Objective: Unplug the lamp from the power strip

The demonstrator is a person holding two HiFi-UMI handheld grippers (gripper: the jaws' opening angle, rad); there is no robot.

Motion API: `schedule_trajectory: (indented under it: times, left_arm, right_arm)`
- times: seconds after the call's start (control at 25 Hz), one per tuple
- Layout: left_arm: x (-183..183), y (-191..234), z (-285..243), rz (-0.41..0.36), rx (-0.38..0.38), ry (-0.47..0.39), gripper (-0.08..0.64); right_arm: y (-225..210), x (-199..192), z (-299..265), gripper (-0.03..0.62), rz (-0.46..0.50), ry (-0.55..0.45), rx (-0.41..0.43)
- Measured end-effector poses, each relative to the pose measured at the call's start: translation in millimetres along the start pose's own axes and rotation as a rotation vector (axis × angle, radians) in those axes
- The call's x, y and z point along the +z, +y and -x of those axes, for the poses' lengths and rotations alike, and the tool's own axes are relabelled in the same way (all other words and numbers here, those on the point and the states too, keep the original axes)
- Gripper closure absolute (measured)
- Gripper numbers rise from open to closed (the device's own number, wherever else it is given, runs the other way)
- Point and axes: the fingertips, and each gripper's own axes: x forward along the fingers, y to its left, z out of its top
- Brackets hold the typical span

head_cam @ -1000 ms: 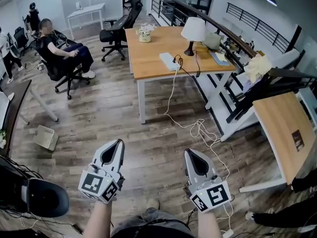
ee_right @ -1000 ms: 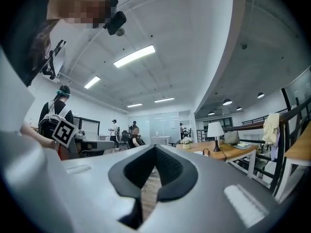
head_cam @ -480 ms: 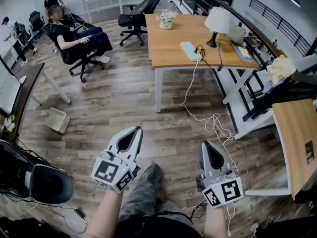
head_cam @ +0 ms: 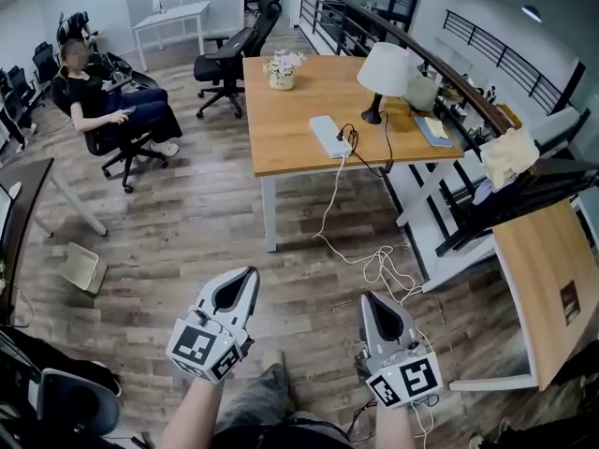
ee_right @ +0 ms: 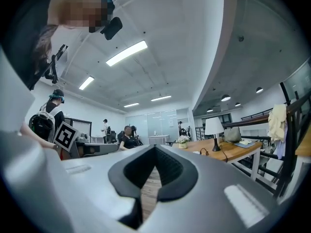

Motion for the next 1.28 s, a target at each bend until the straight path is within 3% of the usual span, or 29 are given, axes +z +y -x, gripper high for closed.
schedule_trajectory:
  times: [0.52,1.28]
  left_arm:
    - [19,53,-102,-0.052,-0.108,0.016,0.563]
    - [21,100,-147,0.000,-0.096,-0.017,0.563]
  right_arm:
    - [-53,2,-92,0.584,-0.007,-0.020,-0.058]
    - [-62,4,-151,0.584,0.015,0.005,-0.023]
